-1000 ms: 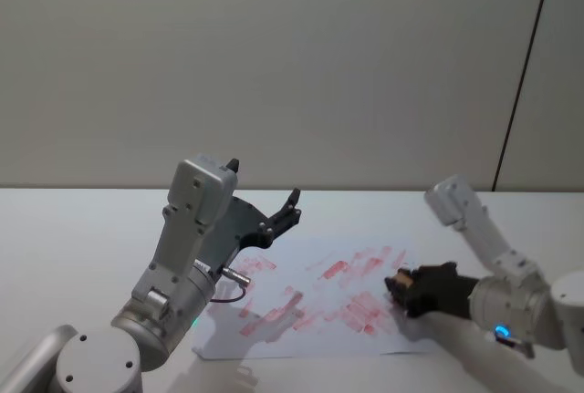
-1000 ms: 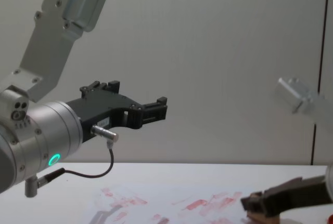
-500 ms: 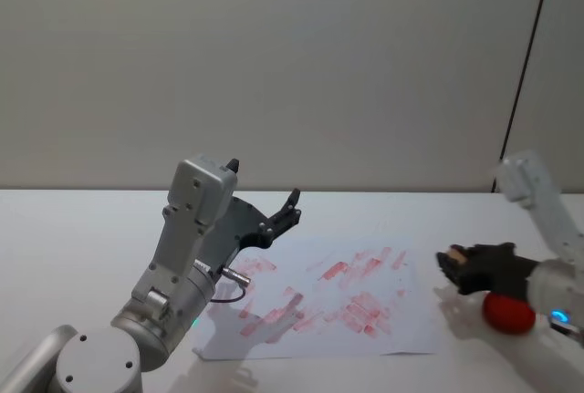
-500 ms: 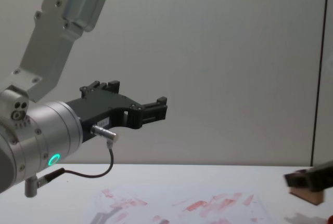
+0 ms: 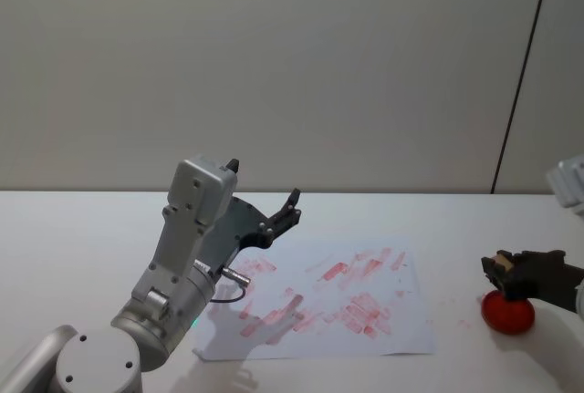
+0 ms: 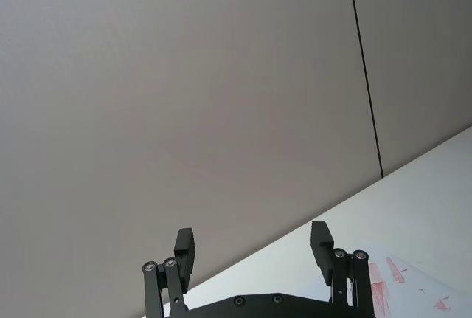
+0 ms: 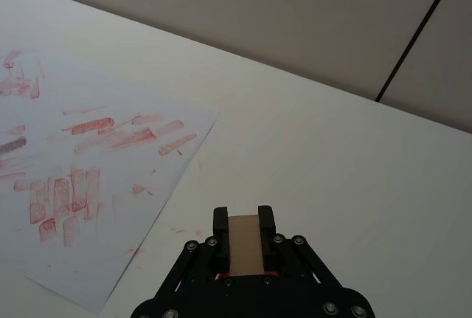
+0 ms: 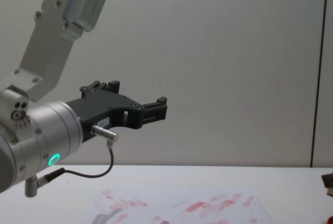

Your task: Use the one hand to pick up the stamp and affix it onto the A4 paper.

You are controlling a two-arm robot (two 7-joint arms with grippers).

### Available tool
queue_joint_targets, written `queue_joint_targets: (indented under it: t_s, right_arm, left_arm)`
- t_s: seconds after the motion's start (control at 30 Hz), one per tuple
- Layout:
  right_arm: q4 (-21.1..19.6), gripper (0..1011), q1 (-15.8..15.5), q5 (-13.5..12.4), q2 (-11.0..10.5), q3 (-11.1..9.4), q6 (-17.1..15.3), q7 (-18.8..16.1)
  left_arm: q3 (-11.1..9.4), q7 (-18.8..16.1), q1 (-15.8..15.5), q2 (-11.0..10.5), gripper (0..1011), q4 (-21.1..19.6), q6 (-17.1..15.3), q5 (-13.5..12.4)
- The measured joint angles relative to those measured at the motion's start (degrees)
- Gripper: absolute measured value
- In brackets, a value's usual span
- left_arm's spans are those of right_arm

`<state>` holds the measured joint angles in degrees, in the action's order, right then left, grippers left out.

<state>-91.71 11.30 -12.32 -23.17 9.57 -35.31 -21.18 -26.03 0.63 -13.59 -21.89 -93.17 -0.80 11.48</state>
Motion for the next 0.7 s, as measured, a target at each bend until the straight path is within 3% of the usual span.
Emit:
queue_joint_targets:
  t_s: [0.7]
  right_arm:
    - [-1.3,218,-1.5,-0.4,-1.3,-0.6,-1.3,0.5]
  left_arm:
    - [0.0,0.0,0.0,0.0,1002,0.0,0.0,0.0]
